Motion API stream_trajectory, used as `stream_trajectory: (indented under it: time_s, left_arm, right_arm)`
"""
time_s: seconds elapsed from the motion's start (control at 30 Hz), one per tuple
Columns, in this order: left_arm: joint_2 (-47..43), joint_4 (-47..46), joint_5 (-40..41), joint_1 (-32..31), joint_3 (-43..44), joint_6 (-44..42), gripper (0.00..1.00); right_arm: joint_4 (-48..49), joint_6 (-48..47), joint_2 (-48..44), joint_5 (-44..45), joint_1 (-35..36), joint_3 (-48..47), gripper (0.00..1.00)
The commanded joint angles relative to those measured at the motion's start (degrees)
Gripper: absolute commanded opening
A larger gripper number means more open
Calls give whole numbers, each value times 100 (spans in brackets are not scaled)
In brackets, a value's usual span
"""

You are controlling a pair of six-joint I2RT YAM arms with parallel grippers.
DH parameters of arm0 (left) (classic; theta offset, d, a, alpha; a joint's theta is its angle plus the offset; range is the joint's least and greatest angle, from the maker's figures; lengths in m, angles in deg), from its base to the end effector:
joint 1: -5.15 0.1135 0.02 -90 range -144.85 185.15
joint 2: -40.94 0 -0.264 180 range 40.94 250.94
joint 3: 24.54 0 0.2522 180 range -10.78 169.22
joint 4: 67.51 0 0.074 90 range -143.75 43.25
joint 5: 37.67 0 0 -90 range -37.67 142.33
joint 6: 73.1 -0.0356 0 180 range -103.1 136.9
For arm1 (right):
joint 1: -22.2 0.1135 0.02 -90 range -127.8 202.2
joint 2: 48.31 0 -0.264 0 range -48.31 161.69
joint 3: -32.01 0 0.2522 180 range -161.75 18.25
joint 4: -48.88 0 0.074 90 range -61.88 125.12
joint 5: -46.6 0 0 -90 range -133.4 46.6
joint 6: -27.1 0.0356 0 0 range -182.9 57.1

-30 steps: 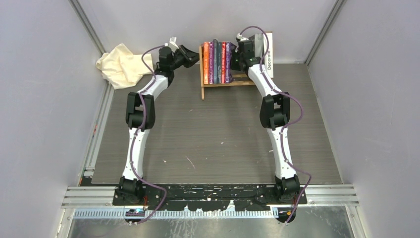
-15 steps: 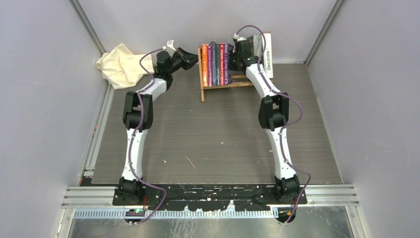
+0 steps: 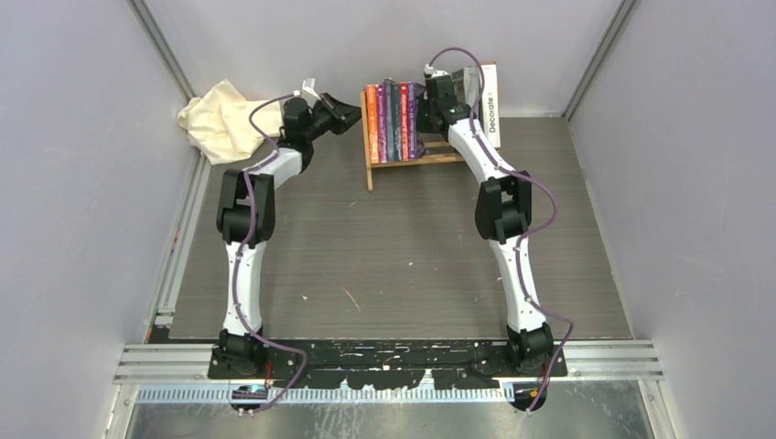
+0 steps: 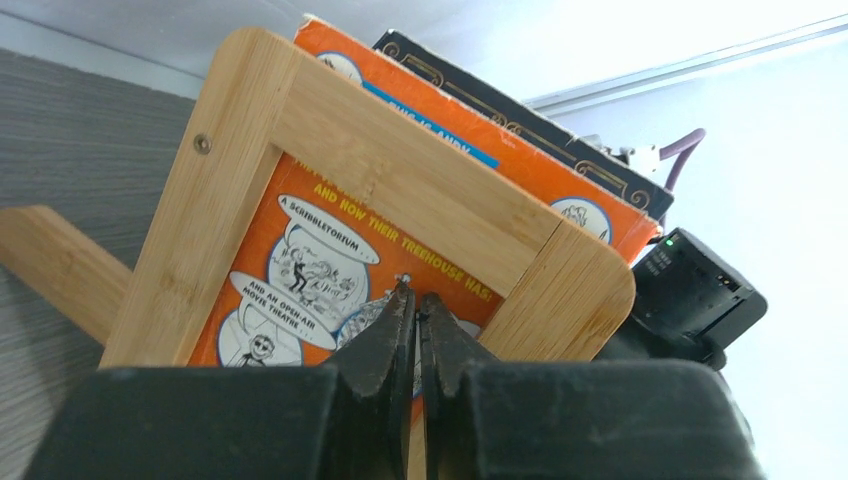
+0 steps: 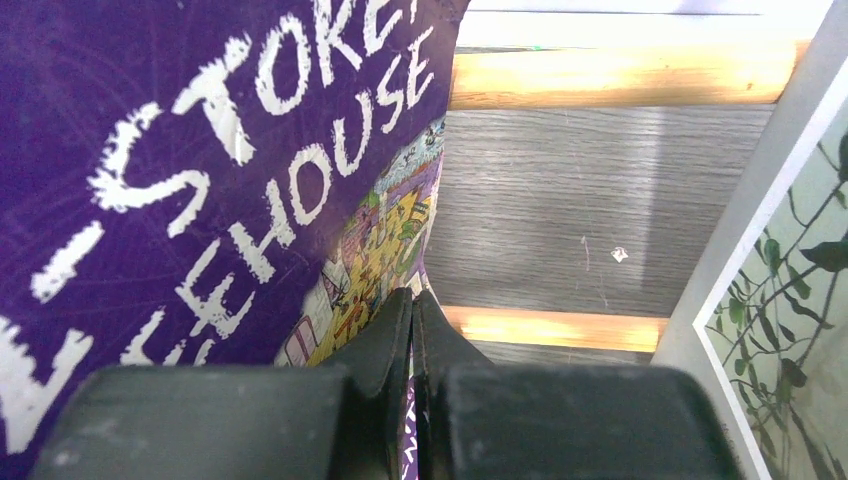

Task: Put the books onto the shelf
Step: Adjust the book on the shelf.

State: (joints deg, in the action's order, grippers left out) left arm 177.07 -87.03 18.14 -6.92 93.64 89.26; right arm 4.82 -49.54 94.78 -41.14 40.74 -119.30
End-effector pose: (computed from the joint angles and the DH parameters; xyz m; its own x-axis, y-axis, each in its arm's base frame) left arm 0.5372 -0.1353 0.2216 -0.6802 -0.6607 -0.3176 0.2444 0.2041 -0.9480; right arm 0.5404 0.1798 0.2439 -0.6065 0.0401 -0.7941 -0.1514 0.9746 0.1649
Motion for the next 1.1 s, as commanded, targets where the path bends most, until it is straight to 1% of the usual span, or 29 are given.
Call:
stream_trajectory:
  time_s: [0.0, 0.37, 0.63, 0.7, 0.77, 1.07]
  left_arm:
    - [-765, 135, -525, -310, -253, -449, 7]
    - [-1065, 1410, 51, -245, -477, -1225, 2]
    - [-1245, 2190, 575, -243, -562, -1648, 1]
    - [-1272, 2349, 686, -240, -572, -1719, 1]
    - [-1280, 2447, 757, -230, -581, -1750, 1]
    - [-1347, 2655, 934, -212, -628, -1802, 1]
  right_arm:
    - [711, 318, -616, -672, 624, -175, 8]
    - [742, 317, -718, -685, 502, 2, 8]
    - [857, 324, -879, -357, 466, 239, 21]
    - [939, 311, -961, -146, 466, 393, 26]
    - [1002, 282, -1039, 165, 465, 514, 29]
    - [1049, 175, -1307, 581, 466, 786, 32]
